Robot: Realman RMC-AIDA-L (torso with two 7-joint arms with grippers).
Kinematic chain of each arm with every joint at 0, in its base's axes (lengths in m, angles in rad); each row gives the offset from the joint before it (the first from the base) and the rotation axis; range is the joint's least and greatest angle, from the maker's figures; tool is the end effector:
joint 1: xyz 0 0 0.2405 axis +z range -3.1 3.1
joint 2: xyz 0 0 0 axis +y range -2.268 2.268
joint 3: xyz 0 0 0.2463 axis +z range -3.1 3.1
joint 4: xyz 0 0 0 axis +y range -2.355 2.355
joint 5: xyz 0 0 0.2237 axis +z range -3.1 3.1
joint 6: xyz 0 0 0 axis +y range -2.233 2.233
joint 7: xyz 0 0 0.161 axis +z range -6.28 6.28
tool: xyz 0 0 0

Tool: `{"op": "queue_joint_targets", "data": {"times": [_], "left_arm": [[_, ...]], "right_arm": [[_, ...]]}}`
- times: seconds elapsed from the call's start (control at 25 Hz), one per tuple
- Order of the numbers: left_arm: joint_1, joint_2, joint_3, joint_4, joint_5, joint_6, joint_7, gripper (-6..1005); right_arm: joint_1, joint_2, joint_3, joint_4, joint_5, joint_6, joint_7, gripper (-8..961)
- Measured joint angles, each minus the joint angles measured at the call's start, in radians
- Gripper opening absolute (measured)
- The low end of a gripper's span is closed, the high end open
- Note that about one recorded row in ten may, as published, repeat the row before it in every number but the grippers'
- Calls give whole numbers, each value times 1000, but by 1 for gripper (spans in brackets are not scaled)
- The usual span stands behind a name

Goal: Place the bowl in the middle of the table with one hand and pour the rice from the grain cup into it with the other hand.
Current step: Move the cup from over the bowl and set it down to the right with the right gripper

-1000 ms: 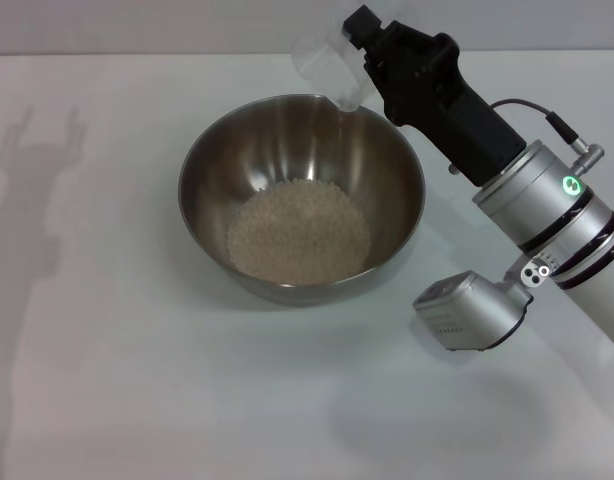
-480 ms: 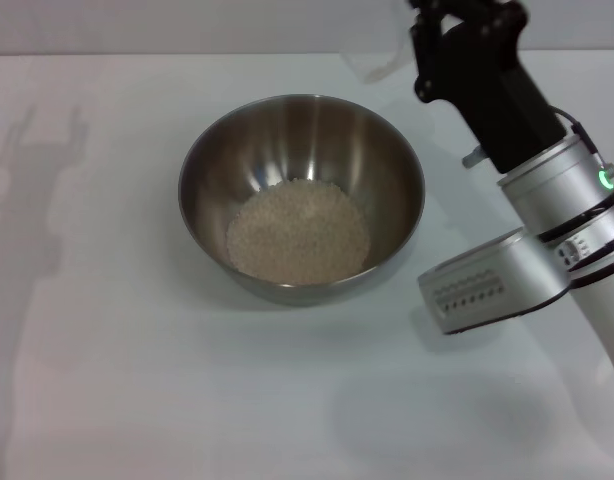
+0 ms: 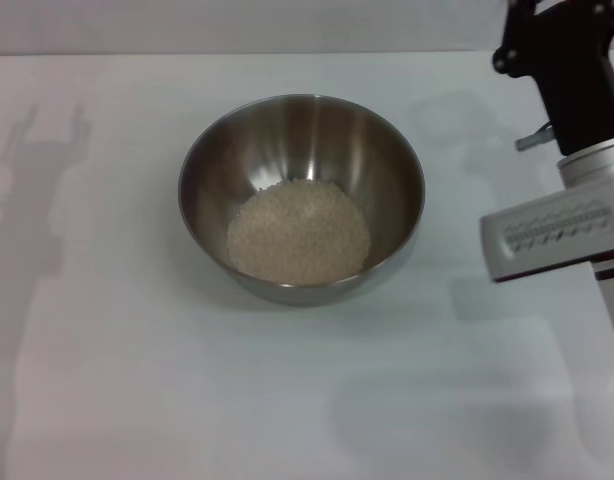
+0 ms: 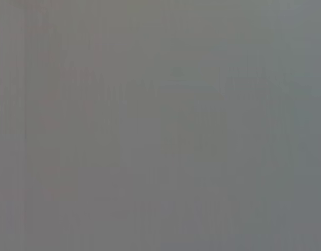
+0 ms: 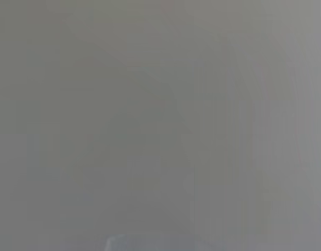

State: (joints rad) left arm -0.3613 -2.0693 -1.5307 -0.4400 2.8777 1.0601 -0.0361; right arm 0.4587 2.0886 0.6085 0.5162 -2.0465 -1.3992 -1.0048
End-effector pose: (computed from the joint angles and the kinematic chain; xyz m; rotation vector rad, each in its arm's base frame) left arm -0.3022 0.3844 0.0428 -1.4427 -0.3447 -0.7020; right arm 0.2032 0.3487 -0.0352 -1.4021 -0.3619 0.3551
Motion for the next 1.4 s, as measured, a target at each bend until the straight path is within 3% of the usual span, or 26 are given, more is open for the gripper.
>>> {"op": "queue_joint_targets", "data": {"times": [0.56, 0.76, 0.96, 1.4], "left_arm": [[-2, 0, 3, 0, 0, 18, -1, 590], [-5, 0, 2, 0, 0, 18, -1, 590], [-18, 0, 2, 2, 1, 18, -1, 590], [-28, 2, 4, 9, 5, 16, 2, 591]], "right_arm": [[-63, 0, -1, -19, 177, 16, 504, 67], [-90, 1, -6, -12, 265, 63, 598, 71], [-90, 0, -11, -21, 369, 100, 637, 74], [-63, -1, -2, -17, 421, 122, 646, 82]]}}
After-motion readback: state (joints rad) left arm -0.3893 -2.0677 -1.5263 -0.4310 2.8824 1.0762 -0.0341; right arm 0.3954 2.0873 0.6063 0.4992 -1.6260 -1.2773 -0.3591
